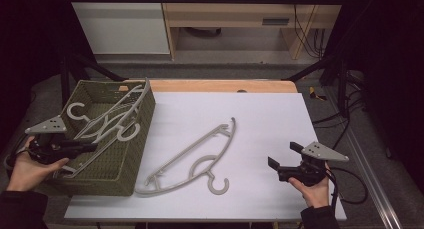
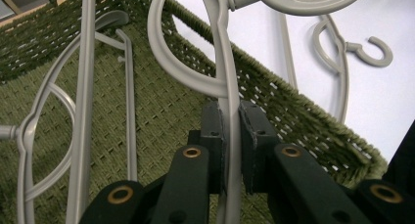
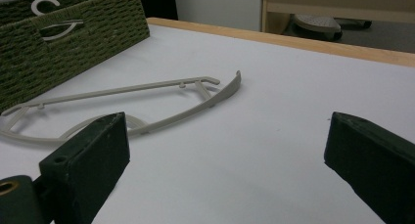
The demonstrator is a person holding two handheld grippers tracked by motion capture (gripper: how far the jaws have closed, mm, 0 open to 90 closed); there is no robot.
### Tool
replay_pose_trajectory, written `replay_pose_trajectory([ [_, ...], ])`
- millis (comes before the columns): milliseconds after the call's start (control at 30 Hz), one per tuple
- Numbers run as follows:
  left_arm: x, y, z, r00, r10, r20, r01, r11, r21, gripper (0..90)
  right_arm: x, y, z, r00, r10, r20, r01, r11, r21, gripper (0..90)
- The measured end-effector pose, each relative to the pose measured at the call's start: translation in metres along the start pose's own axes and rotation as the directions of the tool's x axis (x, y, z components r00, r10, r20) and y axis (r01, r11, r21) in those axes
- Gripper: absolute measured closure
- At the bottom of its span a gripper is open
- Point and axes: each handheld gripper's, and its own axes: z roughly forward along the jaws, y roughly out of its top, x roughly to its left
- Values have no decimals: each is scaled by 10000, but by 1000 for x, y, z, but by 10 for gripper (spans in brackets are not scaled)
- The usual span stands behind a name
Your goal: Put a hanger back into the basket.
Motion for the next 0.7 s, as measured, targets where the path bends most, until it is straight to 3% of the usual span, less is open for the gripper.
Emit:
replay_pose_trajectory([
  [433,8,-14,1,9991,-431,-35,431,9991,47,813,0,0,0,10000,15,11,-15,10000,31,34],
  [700,12,-14,5,9987,-487,-121,490,9985,260,813,0,-1,2,10000,-19,15,19,10000,63,33],
])
